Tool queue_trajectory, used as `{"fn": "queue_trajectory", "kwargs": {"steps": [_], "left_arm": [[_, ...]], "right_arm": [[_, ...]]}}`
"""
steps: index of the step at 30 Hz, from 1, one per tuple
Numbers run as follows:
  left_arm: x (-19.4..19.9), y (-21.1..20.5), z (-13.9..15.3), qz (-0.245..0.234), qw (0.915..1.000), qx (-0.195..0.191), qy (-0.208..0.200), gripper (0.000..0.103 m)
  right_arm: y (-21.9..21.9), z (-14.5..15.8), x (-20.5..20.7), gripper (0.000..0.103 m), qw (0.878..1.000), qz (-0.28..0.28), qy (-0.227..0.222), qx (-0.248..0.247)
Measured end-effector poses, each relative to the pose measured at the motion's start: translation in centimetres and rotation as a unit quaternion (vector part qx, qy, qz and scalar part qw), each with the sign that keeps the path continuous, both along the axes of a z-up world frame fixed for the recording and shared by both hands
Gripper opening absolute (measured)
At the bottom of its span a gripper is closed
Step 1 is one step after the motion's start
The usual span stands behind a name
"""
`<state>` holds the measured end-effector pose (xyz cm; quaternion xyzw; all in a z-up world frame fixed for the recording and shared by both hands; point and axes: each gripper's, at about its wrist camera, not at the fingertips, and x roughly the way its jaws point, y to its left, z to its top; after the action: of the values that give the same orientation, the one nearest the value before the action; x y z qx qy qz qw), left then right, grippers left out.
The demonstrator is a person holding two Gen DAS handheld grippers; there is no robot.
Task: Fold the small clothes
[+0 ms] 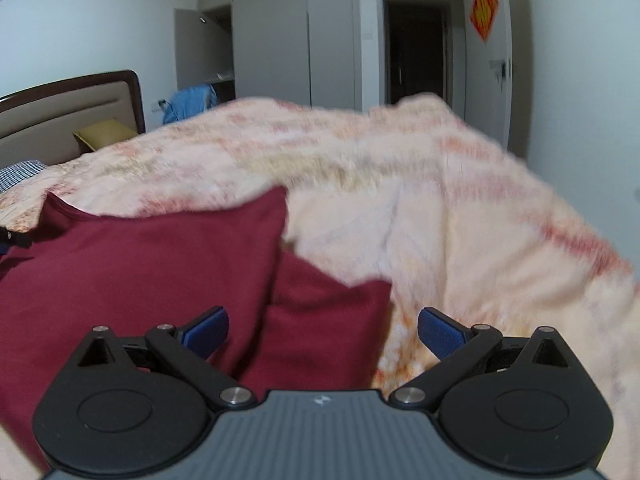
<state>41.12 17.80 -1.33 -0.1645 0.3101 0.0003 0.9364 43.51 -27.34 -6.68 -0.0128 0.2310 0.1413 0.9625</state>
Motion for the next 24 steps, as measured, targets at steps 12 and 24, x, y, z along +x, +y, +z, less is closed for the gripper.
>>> {"fn": "queue_trajectory", "kwargs": {"steps": [12,24], "left_arm": [[-9.9,-0.3,1.6,0.068,0.9971,-0.026,-0.023,0.102],[-17.3,-3.2,-1.8,0.116,0.9878,-0.100,-0.031,0.102]], "right_arm": [[9.3,4.1,-7.5,0.103,0.994,0.041,-0.105,-0.001],[18.8,-0.5,-10.4,0.103,0.988,0.052,-0.132,-0.066]]}}
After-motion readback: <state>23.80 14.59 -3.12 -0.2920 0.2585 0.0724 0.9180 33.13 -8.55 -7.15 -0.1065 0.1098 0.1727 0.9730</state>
